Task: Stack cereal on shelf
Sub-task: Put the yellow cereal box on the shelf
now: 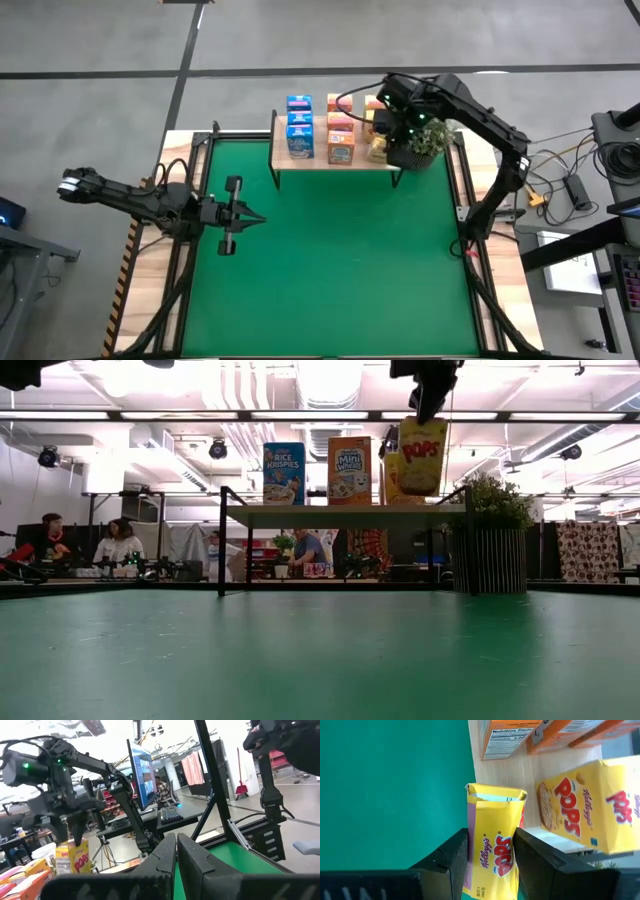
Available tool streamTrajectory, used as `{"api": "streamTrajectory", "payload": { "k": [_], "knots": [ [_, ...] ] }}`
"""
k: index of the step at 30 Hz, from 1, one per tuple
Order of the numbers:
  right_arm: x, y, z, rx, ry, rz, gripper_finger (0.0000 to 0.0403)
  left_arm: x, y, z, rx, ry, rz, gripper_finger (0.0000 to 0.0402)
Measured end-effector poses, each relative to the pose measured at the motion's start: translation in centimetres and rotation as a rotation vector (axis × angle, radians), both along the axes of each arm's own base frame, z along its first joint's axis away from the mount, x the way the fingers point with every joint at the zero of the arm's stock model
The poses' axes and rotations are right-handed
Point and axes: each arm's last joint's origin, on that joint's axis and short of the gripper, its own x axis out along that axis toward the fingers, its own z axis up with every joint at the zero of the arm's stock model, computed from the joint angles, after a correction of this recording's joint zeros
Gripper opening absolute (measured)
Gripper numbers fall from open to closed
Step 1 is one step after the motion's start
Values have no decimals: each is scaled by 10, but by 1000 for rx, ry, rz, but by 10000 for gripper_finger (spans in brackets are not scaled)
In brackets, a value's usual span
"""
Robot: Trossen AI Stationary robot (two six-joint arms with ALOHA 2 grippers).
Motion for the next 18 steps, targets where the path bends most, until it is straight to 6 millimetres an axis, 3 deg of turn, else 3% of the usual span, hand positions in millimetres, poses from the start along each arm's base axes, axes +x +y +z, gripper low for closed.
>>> {"api": "streamTrajectory", "payload": {
  "k": [7, 18],
  "knots": [
    [14, -12, -13, 4, 44, 41, 140, 0, 0, 0, 8, -3, 2, 0],
    [21, -17, -19, 11, 58, 14, 155, -1, 0, 2, 15, -27, 4, 0]
  ]
}}
